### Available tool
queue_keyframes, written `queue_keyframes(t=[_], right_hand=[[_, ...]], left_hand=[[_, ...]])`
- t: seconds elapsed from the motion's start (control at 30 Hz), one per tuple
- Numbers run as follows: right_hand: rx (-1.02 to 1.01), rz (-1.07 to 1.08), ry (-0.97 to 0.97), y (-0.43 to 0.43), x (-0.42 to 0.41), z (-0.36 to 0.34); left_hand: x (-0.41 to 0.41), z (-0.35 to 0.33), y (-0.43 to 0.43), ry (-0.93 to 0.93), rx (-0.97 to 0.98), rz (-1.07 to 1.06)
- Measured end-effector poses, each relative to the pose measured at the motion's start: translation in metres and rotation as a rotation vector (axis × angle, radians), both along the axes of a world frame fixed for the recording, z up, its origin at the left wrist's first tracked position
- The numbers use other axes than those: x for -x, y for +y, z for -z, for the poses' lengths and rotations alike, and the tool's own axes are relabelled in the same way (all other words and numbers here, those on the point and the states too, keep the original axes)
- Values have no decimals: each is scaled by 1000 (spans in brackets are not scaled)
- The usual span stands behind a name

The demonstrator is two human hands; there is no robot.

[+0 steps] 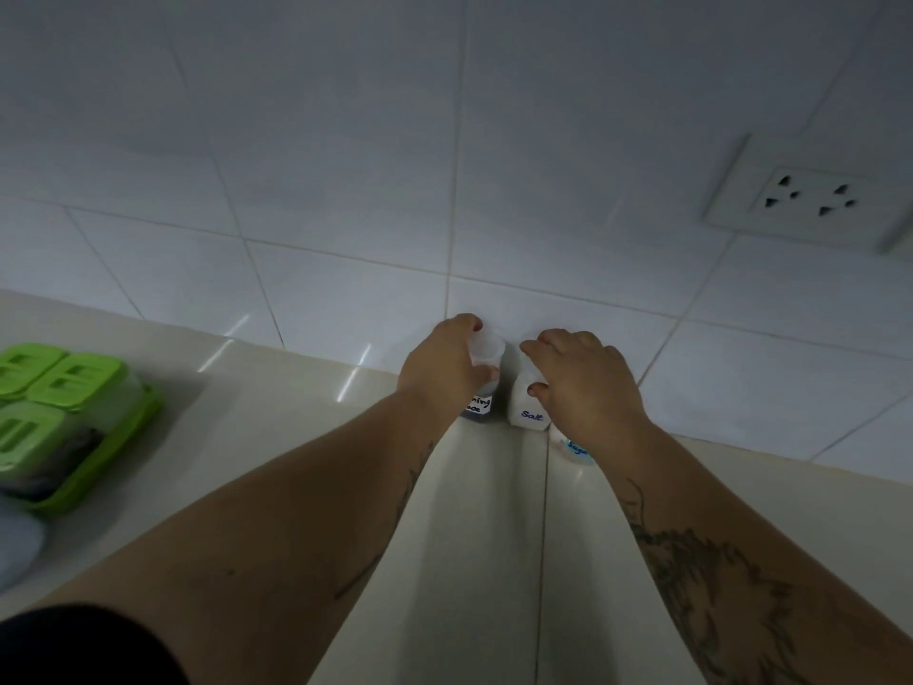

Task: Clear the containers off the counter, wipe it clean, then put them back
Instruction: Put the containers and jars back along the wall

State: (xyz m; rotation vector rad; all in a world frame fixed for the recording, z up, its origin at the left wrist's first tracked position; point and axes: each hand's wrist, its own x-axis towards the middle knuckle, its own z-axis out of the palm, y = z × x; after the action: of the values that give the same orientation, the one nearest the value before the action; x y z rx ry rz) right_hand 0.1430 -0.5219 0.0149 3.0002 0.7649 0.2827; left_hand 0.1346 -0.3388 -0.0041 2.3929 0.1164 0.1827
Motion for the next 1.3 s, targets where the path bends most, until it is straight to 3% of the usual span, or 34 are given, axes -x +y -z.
queue_keyframes(t=[0.17, 0.27, 0.43, 0.57, 0.73, 0.87, 0.97, 1.1, 1.3], right_hand=[[-25, 63, 29, 6, 17, -14], [-200, 84, 39, 24, 42, -31], [-423, -91, 123, 105, 90, -51], [-463, -263, 226, 203, 132, -54], [-419, -402, 366, 325, 192, -42], [-285, -396, 467, 406, 233, -19], [-121, -334, 477, 445, 248, -2], [28, -274, 406, 470, 257, 22], [-89, -330, 223, 464, 263, 43]], left_hand=[[21, -12, 15, 13, 20, 38], [60, -32, 47, 12, 158, 34], [151, -60, 147, 34, 291, -39], [211, -65, 231, 19, 132, -141], [275, -58, 355, 33, -245, -121], [305, -36, 455, 187, -331, -109], [315, -13, 487, 282, -283, -57], [312, 20, 498, 247, -191, -64], [318, 52, 471, -47, -24, -201]])
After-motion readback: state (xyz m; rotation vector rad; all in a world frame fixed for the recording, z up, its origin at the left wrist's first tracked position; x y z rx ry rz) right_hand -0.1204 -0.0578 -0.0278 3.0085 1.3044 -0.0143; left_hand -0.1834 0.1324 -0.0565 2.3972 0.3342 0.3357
